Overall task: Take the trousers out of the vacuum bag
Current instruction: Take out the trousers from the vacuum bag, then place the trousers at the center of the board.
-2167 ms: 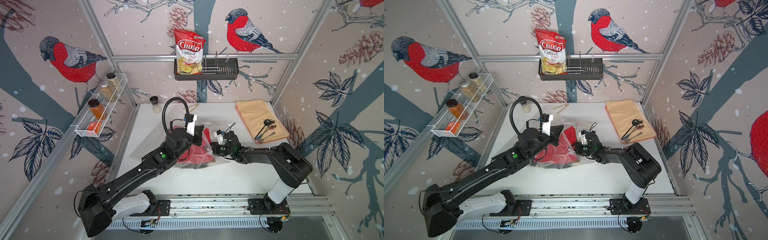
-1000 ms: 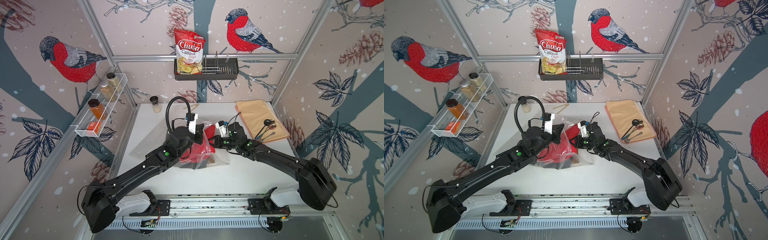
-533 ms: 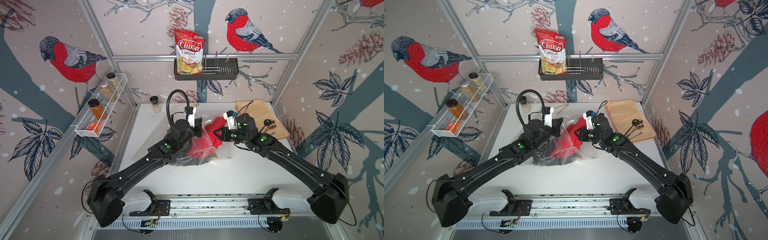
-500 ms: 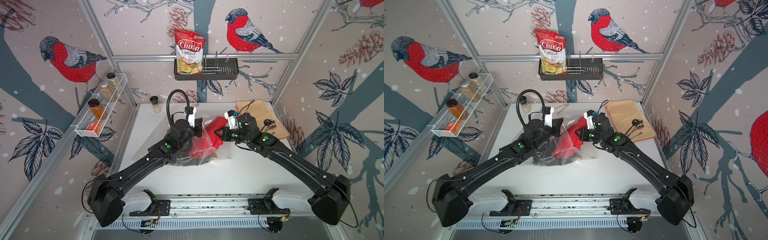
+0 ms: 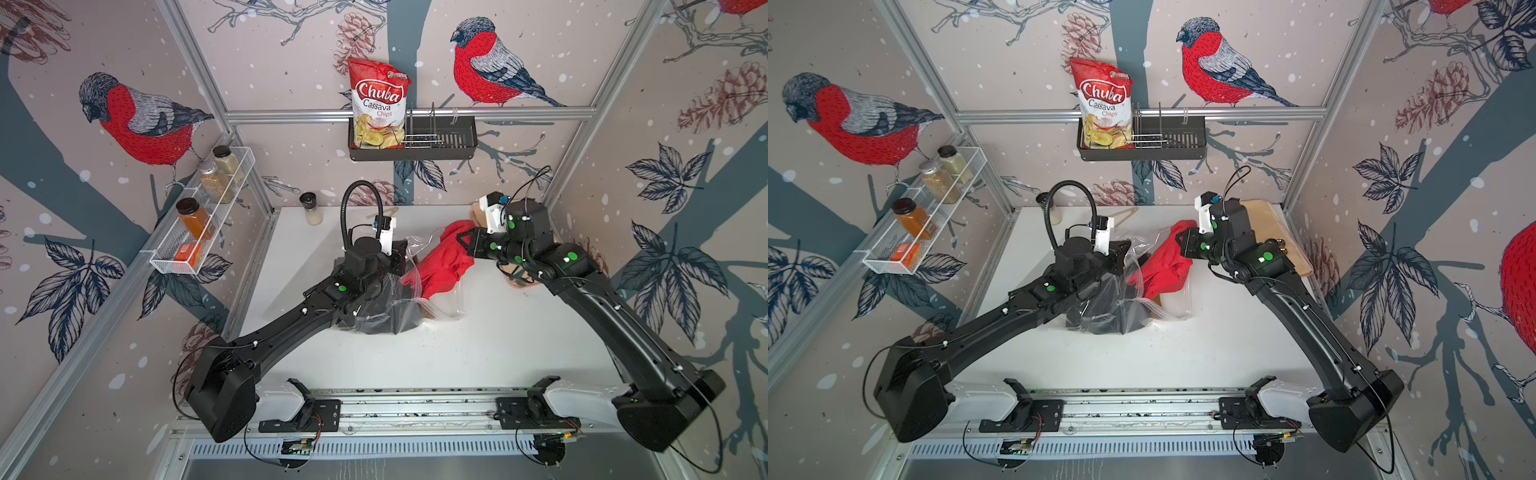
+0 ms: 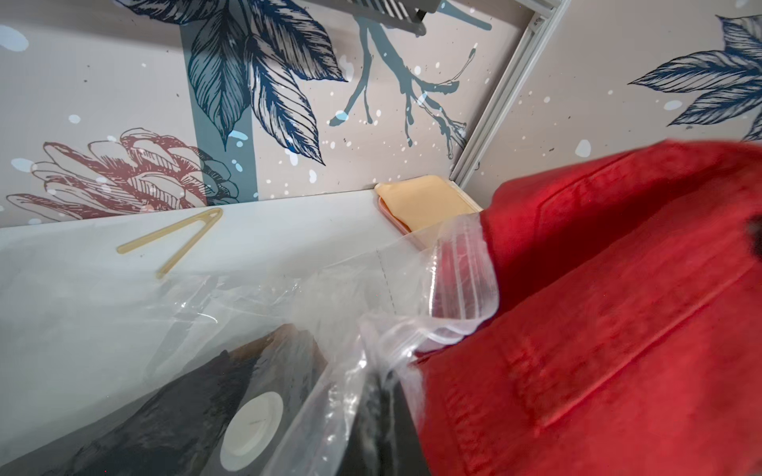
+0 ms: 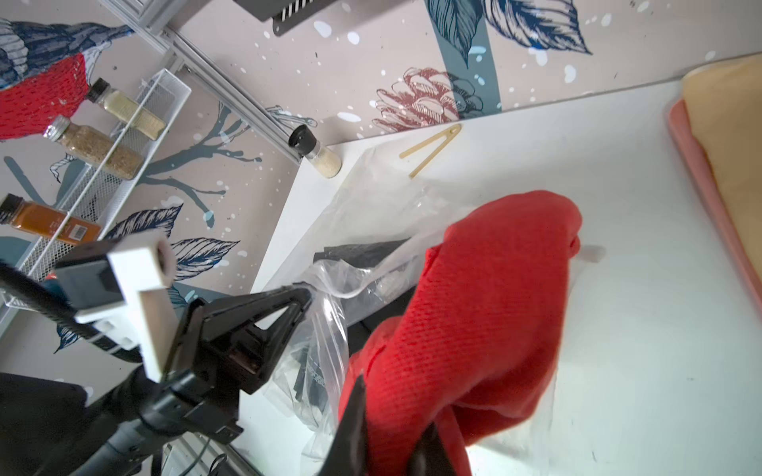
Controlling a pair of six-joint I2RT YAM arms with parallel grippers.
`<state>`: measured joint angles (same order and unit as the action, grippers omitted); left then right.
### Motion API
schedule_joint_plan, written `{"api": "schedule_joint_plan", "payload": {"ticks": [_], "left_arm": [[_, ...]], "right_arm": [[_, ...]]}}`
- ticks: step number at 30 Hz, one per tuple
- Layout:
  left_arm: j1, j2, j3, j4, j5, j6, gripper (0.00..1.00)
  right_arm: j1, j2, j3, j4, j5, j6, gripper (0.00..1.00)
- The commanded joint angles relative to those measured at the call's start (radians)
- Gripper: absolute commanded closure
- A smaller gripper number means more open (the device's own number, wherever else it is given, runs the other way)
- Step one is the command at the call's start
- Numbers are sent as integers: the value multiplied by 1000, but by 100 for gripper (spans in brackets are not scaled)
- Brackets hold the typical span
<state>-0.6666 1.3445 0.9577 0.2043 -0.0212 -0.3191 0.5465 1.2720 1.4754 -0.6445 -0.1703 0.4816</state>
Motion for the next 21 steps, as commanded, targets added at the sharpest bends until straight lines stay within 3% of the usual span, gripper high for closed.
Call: {"api": "schedule_joint_plan", "payload": {"ticks": [1, 21], "left_arm": [[25, 27, -10, 38, 43, -18, 100], [137, 160, -54, 25, 85, -58, 100]], "right_arm": [[-13, 26, 67, 38, 13, -43, 100], [-43, 87, 268, -11, -15, -74, 100]]}}
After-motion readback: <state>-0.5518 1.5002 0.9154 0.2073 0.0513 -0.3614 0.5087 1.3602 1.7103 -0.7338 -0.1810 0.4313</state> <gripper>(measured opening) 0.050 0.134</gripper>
